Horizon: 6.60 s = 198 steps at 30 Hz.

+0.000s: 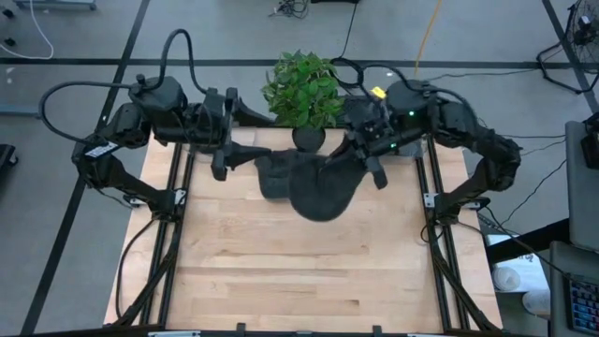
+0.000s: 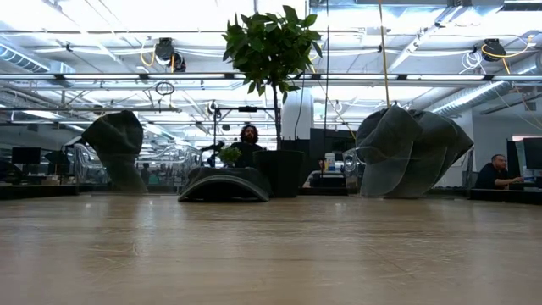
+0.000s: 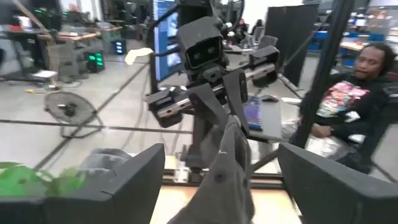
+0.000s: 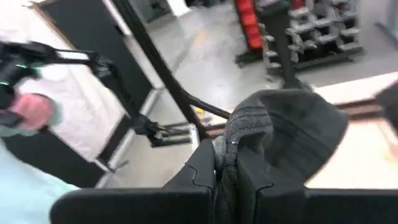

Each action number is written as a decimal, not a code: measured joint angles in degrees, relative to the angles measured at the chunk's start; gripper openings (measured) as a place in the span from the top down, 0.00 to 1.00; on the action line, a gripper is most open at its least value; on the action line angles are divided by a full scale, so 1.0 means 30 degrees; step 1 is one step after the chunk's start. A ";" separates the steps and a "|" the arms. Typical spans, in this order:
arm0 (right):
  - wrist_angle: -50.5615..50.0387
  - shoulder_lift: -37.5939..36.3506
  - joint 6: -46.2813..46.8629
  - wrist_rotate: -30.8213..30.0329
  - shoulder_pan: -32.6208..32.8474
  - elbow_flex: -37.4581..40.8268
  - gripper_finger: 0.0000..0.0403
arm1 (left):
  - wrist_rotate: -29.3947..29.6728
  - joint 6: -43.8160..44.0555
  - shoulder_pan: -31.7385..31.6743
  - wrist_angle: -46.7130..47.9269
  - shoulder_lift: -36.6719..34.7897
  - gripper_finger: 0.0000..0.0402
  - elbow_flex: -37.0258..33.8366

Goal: Pick & Place hat
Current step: Put the bottom black cap into the left transparent bin

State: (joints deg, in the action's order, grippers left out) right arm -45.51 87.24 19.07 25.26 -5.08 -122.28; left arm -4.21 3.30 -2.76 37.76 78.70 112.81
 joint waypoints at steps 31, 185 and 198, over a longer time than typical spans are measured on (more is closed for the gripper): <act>0.2664 0.2434 0.1434 0.2180 0.0093 -0.0013 0.97 | -0.5607 0.1670 0.0000 0.1420 0.3149 0.30 0.0004; -0.0928 -0.2607 -0.3515 -0.7826 0.0047 -0.0013 0.54 | -0.1246 0.3524 -2.1077 -1.8266 -0.9009 0.91 -2.9918; -0.0928 -0.2607 -0.3579 -0.7826 0.0049 -0.0013 0.54 | -0.1612 0.3223 -2.1077 -1.7421 -1.0915 0.39 -2.9412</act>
State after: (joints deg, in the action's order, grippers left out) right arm -48.29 79.42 8.34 1.78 -4.93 -122.32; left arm -9.04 12.97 -66.00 -14.50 45.95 24.58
